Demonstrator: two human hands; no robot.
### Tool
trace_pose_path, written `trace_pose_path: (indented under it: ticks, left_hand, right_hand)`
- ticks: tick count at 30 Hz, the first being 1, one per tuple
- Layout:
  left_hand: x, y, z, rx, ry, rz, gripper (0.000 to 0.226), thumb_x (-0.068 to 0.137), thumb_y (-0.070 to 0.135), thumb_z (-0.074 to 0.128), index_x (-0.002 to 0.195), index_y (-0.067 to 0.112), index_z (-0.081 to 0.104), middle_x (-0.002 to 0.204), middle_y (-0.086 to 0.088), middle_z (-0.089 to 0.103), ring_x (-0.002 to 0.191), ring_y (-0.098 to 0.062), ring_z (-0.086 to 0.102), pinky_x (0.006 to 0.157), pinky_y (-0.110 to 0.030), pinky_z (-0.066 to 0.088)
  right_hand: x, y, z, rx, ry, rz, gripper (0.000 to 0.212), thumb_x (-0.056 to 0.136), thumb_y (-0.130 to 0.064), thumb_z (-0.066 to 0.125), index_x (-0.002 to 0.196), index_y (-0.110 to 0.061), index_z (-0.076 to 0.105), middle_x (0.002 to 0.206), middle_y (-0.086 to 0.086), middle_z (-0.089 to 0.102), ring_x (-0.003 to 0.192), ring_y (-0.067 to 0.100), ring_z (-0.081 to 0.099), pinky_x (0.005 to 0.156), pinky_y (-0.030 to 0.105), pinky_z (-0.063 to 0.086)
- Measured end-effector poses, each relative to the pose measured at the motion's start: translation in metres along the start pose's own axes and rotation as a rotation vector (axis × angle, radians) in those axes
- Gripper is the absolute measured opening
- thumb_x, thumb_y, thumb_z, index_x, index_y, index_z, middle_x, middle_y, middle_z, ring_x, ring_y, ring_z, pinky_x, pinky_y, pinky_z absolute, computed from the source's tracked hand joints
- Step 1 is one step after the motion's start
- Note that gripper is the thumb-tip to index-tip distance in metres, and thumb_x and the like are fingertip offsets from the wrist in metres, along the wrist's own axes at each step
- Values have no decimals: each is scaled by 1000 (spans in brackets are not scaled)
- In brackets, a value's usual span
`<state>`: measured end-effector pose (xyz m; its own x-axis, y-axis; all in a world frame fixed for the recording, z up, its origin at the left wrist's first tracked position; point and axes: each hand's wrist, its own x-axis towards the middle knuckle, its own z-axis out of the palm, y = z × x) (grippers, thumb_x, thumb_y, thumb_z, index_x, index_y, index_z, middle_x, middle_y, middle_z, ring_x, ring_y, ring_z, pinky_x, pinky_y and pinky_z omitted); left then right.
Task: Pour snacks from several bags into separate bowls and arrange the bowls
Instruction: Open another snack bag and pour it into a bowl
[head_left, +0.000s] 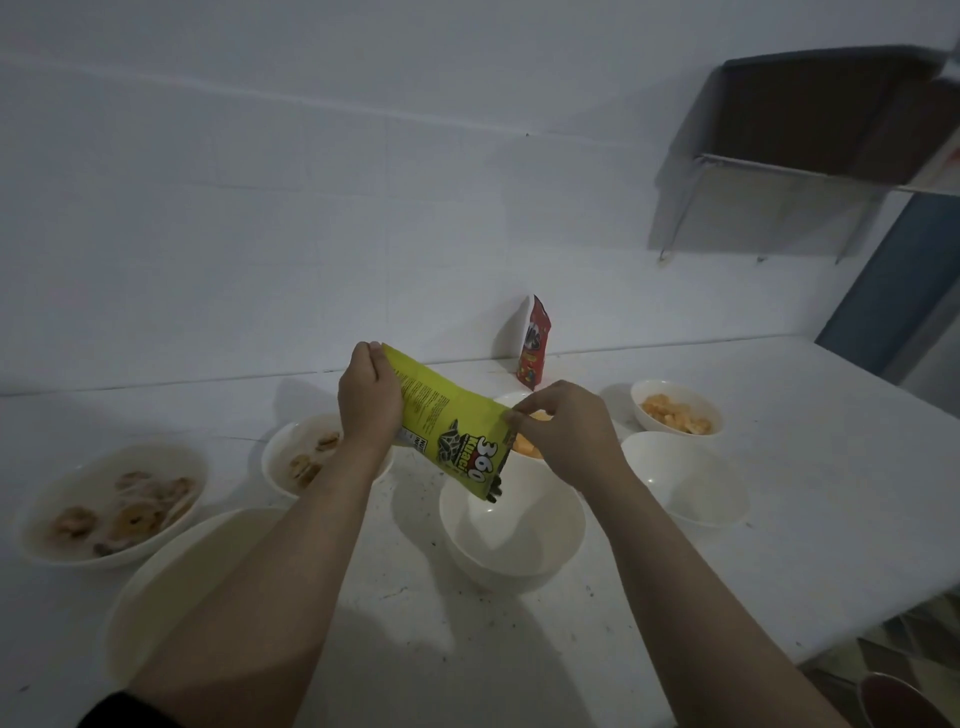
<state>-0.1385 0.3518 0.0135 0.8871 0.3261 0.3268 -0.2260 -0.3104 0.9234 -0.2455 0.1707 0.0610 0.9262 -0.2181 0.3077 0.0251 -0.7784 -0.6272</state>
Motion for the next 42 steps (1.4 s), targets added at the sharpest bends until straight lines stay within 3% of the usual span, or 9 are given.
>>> trace_pose_path:
  ticks: [16, 28, 36, 42]
  left_hand:
    - [-14, 5, -5, 57, -27, 79, 36, 106, 28, 27, 77, 11, 36, 64, 1, 38, 57, -12, 36, 54, -29, 29]
    - [-25, 1, -13, 60, -10, 75, 36, 106, 29, 26, 76, 12, 36, 64, 0, 38, 57, -15, 36, 54, -34, 28]
    - [-29, 4, -14, 63, 7, 106, 35, 106, 29, 27, 77, 11, 36, 62, 0, 38, 56, -17, 36, 54, -34, 27]
    - [-30, 0, -17, 61, 11, 98, 35, 106, 29, 27, 78, 10, 36, 62, 1, 38, 56, -16, 37, 54, -34, 28]
  right_hand:
    - [-14, 19, 7, -29, -20, -9, 19, 90, -32, 69, 98, -17, 78, 107, -1, 59, 90, 11, 54, 74, 22, 37]
    - [-18, 28, 13, -40, -30, -30, 21, 91, -33, 68, 103, -18, 77, 108, -5, 57, 85, 7, 53, 64, 7, 32]
    - [-9, 30, 17, -105, -68, -75, 18, 92, -26, 66, 102, -16, 78, 112, -4, 60, 85, 8, 54, 72, 22, 41]
    - [-11, 32, 20, -97, -35, -54, 17, 90, -29, 69, 101, -18, 78, 109, -6, 58, 85, 7, 55, 73, 22, 42]
